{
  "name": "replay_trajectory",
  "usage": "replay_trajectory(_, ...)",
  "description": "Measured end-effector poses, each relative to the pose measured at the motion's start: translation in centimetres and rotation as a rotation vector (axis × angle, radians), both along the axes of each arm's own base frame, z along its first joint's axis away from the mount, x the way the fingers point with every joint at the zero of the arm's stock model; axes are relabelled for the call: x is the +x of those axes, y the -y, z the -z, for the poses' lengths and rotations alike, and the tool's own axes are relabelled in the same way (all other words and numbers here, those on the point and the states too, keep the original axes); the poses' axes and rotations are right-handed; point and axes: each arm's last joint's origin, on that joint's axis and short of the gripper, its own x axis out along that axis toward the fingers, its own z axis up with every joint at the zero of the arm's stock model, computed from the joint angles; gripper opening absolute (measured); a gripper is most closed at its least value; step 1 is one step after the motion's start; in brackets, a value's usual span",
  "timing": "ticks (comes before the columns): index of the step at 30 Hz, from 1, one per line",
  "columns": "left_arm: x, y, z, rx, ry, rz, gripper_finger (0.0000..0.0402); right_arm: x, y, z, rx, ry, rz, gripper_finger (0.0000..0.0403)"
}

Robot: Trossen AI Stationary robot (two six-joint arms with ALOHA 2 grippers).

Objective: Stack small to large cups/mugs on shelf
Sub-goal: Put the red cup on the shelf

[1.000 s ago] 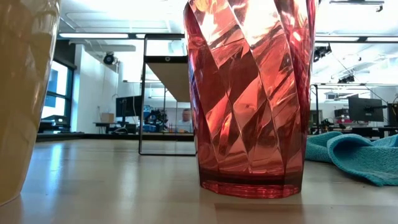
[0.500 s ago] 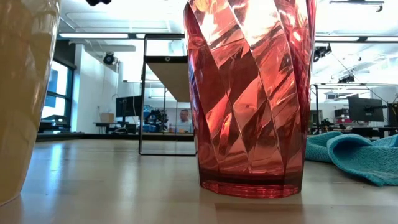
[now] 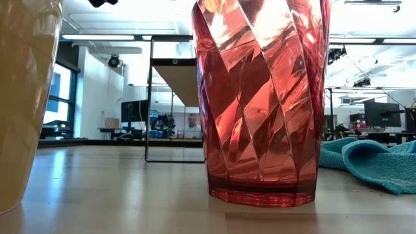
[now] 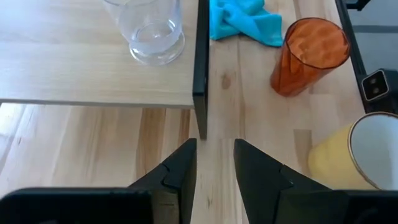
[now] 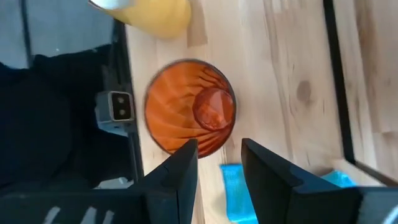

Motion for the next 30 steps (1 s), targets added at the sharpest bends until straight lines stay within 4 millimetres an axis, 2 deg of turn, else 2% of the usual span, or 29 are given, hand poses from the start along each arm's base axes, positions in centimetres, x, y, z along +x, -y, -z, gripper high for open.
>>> replay_trajectory(7,-0.1,-0.1,0.1,0.004,-0.006,-0.030,0.0097,0.8,-0.7,2.2,-0.038,-0.065,0.047,0.0116)
replay_trajectory(16,-0.5,-0.3,0.4,0.022,-0.043,-0.090,0.0097,1.0,-0.7,2.8,-0.108,-0.058,0.145,0.0116)
replay_trajectory(30,-0.5,-0.3,0.4,0.029,-0.051,-0.086,0.0097,1.7,-2.1,4.4,-0.060,-0.082,0.102,0.0116)
